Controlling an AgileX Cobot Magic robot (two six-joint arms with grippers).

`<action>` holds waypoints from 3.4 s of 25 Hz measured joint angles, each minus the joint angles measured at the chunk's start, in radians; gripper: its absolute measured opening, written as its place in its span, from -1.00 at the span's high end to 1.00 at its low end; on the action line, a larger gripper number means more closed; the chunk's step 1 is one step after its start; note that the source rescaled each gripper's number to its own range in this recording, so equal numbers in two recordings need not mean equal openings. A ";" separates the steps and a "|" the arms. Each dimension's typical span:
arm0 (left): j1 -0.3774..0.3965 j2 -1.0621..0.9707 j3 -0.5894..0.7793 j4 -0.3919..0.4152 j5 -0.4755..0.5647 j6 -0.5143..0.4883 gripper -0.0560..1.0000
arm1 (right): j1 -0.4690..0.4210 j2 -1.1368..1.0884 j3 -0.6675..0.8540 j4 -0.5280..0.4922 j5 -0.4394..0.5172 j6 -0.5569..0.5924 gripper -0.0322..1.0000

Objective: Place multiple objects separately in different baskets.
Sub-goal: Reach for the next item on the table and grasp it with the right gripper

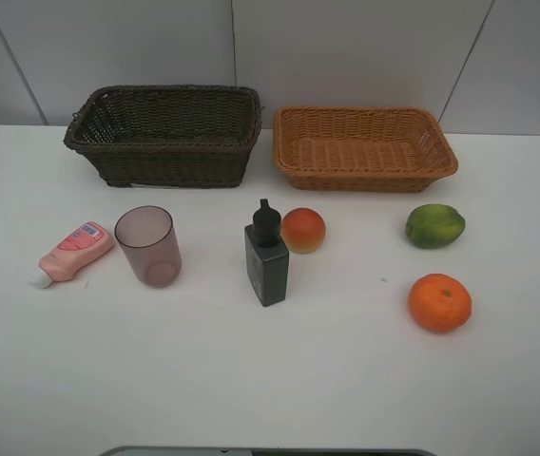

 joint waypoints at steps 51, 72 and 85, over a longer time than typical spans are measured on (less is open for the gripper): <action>0.000 0.000 0.000 0.000 0.000 0.000 -0.94 | 0.000 0.000 0.000 0.000 0.000 0.000 -0.46; 0.000 0.000 0.000 0.000 -0.001 0.000 -0.94 | 0.097 0.438 -0.136 0.048 -0.012 0.000 -0.46; 0.000 0.000 0.000 0.000 -0.001 0.000 -0.94 | 0.097 0.835 -0.239 0.094 -0.108 0.000 -0.46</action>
